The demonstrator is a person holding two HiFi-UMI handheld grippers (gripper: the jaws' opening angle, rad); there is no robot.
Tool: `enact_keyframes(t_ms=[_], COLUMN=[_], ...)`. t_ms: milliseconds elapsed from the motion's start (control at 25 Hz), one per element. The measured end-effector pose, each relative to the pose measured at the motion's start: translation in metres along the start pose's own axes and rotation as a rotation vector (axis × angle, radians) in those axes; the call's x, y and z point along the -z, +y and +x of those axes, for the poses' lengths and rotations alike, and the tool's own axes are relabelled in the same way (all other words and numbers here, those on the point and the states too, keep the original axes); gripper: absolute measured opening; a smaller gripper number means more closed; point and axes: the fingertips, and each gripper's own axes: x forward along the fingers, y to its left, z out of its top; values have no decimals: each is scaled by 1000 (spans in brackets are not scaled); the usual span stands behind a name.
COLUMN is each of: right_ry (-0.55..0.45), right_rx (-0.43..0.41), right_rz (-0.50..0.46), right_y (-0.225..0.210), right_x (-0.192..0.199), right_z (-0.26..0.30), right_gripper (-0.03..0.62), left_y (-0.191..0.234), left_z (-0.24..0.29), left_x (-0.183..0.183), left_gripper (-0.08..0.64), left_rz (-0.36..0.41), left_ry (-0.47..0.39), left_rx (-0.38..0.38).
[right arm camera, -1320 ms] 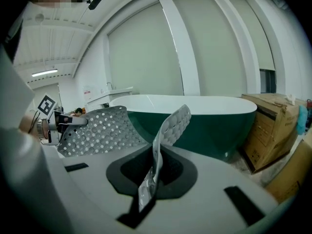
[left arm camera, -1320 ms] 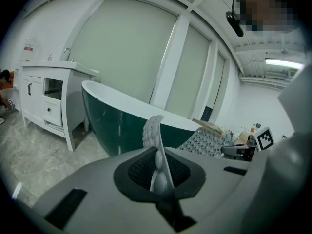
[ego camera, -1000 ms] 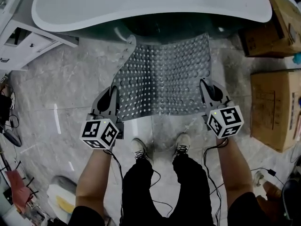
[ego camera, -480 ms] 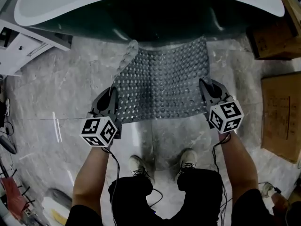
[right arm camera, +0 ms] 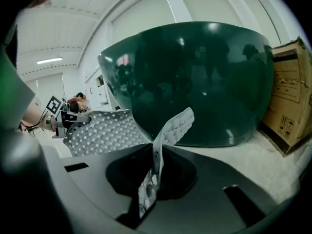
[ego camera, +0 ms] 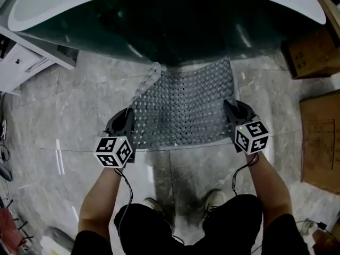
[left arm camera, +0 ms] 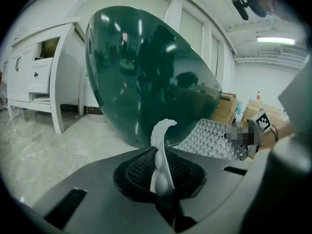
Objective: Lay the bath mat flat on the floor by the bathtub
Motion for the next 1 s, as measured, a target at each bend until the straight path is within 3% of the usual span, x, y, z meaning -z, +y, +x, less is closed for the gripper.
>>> enact_keyframes(t_ms=[360,560,720,1000], right_ry=[37,109,195,318], right_rx=[46,101,163,211], right_rz=[57,41,84,144], right_y=[-27,-37,-54,-74], right_x=[33,58,87,132], right_z=[21,26,31,33], right_gripper=[31,40,46,153], left_y=[37,50,60,83], left_z=[17,24,33,47], left_x=[41,61,78,107], left_gripper=[31,31,32,32], left_rz=[-64,-33,0,2], left_ry=[13,72,126,218], left_rx=[-68,-107,-154,-223])
